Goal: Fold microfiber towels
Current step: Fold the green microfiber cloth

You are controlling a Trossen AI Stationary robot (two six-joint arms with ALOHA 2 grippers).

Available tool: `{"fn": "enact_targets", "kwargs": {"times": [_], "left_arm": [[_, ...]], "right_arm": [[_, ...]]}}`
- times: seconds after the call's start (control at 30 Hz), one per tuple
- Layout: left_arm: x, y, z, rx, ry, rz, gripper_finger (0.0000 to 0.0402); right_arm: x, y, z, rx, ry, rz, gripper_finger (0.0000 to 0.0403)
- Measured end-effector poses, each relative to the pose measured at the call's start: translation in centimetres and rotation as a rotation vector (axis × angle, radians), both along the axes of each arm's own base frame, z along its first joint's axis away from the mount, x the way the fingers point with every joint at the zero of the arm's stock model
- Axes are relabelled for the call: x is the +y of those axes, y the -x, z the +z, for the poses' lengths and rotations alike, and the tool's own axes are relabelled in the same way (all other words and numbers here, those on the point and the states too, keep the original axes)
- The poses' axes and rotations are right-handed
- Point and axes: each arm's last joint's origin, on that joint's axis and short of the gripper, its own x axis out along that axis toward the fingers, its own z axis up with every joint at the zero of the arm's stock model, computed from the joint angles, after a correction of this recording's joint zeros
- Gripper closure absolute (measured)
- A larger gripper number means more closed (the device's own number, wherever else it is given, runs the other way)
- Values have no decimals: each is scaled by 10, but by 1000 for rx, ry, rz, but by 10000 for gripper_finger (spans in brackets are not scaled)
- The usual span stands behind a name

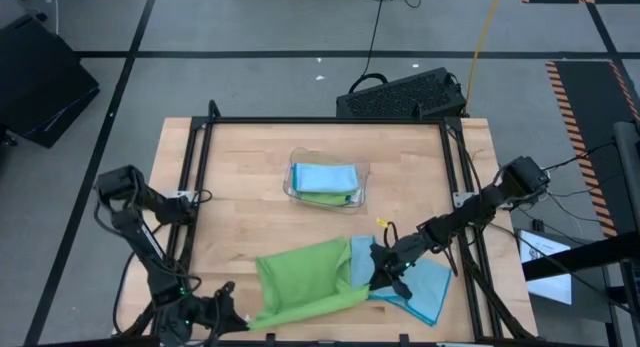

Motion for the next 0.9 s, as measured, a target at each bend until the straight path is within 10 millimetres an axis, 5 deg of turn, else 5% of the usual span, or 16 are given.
{"fn": "enact_targets", "kwargs": {"times": [0.4, 0.73, 0.9], "left_arm": [[9, -7, -10, 45, -97, 21, 393], [27, -4, -22, 111, -216, 187, 387], [30, 8, -28, 263, -116, 265, 396]], "right_arm": [[-13, -7, -2, -136, 241, -136, 397], [-34, -18, 4, -204, 335, -447, 397], [-39, -24, 10, -238, 291, -535, 397]]}}
